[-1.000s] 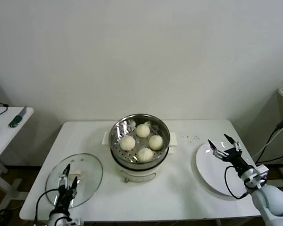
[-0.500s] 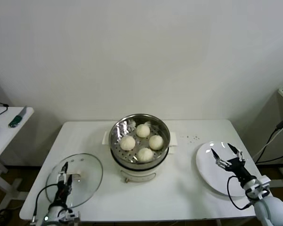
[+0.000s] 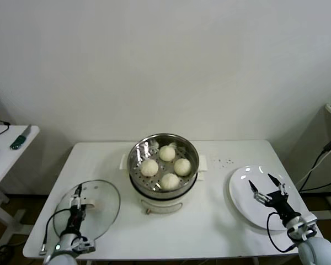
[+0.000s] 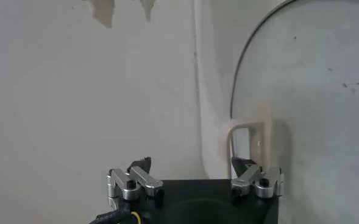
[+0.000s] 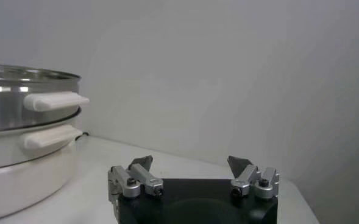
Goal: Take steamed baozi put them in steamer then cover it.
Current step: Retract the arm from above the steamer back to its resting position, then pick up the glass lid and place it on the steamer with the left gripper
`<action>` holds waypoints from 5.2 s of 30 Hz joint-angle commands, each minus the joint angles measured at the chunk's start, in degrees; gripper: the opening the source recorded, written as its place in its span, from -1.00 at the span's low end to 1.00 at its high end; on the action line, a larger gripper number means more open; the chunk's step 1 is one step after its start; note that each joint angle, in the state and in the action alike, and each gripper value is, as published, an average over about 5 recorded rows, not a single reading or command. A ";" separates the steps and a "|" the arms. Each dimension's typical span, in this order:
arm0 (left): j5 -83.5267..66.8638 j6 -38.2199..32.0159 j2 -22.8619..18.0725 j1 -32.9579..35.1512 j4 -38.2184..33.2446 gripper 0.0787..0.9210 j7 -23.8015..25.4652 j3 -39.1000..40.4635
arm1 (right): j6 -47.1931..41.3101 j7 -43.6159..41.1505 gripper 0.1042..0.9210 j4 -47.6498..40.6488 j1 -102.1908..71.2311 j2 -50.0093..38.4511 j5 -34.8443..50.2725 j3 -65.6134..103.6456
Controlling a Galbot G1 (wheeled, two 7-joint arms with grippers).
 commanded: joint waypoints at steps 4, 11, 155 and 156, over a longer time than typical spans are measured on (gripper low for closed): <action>0.29 -0.59 0.19 -1.71 2.05 0.55 -0.14 0.44 | 0.36 -0.47 0.76 -0.34 -0.35 0.99 -1.88 0.36; -0.05 -0.88 0.17 -1.28 1.66 0.08 -0.09 0.50 | 0.52 -0.73 0.76 -0.78 -0.01 1.62 -2.70 0.10; 2.24 40.86 -0.92 -33.63 -8.31 -0.83 25.46 49.12 | 0.18 0.85 0.76 -10.60 10.18 -2.30 -12.21 -5.60; 2.19 40.86 -0.93 -33.57 -8.41 -0.83 25.37 49.11 | 0.20 0.81 0.76 -10.57 10.15 -2.27 -12.26 -5.59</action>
